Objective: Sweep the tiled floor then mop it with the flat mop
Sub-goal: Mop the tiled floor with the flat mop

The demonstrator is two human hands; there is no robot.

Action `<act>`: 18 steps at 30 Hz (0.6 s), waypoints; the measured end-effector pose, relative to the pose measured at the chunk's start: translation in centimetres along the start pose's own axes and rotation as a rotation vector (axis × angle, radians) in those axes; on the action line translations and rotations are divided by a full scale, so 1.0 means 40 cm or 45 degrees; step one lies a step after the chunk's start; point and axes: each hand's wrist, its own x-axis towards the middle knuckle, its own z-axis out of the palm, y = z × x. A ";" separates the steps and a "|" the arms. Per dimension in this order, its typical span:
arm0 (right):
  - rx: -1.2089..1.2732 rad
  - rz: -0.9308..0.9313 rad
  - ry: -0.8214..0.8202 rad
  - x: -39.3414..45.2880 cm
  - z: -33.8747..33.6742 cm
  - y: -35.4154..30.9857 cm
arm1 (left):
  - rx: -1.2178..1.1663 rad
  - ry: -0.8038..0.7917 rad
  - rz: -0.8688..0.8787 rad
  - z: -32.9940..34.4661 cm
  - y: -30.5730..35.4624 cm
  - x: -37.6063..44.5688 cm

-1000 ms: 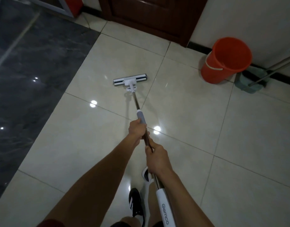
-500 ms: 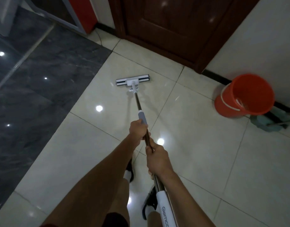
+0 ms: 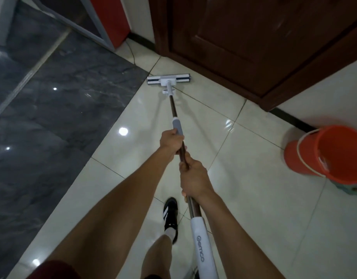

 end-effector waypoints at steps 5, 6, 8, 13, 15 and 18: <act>-0.011 0.015 -0.015 0.089 -0.028 -0.063 | 0.033 -0.042 0.027 0.005 0.082 0.068; -0.002 0.026 -0.012 0.091 -0.043 -0.058 | 0.045 -0.071 0.018 0.016 0.085 0.067; -0.009 0.049 0.008 0.082 -0.071 -0.039 | 0.061 -0.131 -0.019 0.043 0.080 0.057; -0.022 0.056 -0.009 0.028 -0.109 0.024 | 0.120 -0.155 -0.072 0.097 0.042 0.010; -0.009 0.064 -0.021 0.000 -0.119 0.059 | 0.140 -0.137 -0.080 0.111 0.015 -0.017; -0.020 0.084 -0.043 -0.061 -0.151 0.134 | 0.187 -0.128 -0.099 0.151 -0.047 -0.078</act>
